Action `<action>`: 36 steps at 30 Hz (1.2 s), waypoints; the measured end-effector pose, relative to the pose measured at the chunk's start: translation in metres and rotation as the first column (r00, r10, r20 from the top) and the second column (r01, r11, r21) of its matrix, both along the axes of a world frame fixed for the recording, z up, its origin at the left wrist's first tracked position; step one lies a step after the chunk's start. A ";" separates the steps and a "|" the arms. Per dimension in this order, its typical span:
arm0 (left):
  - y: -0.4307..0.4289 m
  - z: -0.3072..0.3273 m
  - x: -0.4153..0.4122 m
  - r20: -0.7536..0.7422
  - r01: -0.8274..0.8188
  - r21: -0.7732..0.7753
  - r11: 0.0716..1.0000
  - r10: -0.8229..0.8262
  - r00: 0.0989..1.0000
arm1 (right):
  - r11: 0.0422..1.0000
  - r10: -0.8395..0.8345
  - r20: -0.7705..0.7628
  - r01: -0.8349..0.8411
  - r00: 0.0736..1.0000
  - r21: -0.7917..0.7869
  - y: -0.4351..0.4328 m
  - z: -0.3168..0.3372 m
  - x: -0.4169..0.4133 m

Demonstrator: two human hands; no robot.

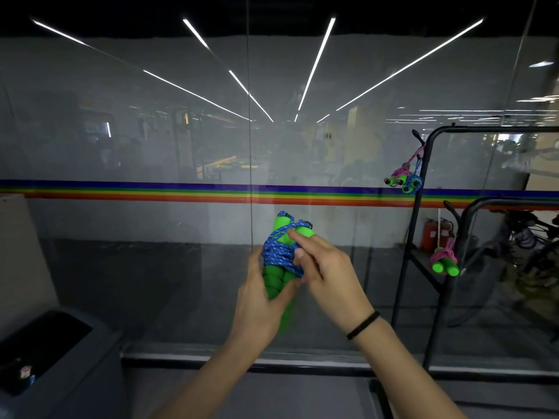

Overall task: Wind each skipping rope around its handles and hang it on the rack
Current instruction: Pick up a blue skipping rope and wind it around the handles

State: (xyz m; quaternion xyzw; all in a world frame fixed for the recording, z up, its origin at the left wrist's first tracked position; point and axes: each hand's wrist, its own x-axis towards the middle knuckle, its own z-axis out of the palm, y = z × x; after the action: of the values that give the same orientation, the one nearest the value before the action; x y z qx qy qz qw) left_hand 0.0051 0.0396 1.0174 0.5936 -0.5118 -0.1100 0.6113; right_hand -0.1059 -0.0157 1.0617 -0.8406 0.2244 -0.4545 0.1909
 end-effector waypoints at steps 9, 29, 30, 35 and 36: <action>-0.003 0.002 0.000 0.021 -0.030 0.026 0.999 0.030 0.999 | 0.990 -0.143 0.077 0.142 0.987 0.017 -0.004 0.001 -0.002; -0.004 -0.008 0.004 0.185 -0.108 0.088 0.990 0.090 0.979 | 0.961 -0.245 -0.110 0.256 0.963 0.103 -0.016 0.000 0.007; -0.005 -0.008 0.005 0.187 -0.110 0.088 0.990 0.092 0.978 | 0.960 -0.247 -0.107 0.258 0.963 0.107 -0.017 0.001 0.008; -0.006 -0.008 0.008 0.203 -0.121 0.090 0.989 0.101 0.974 | 0.966 -0.226 -0.106 0.237 0.968 0.105 -0.020 -0.002 0.010; -0.007 -0.008 0.008 0.202 -0.119 0.091 0.989 0.099 0.974 | 0.967 -0.229 -0.126 0.241 0.965 0.085 -0.020 -0.003 0.011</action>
State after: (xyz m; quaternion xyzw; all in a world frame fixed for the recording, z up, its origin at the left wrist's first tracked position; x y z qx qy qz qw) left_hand 0.0129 0.0329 1.0090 0.6592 -0.5301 -0.0430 0.5316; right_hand -0.0954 -0.0356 1.0584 -0.8223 0.3557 -0.4129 0.1640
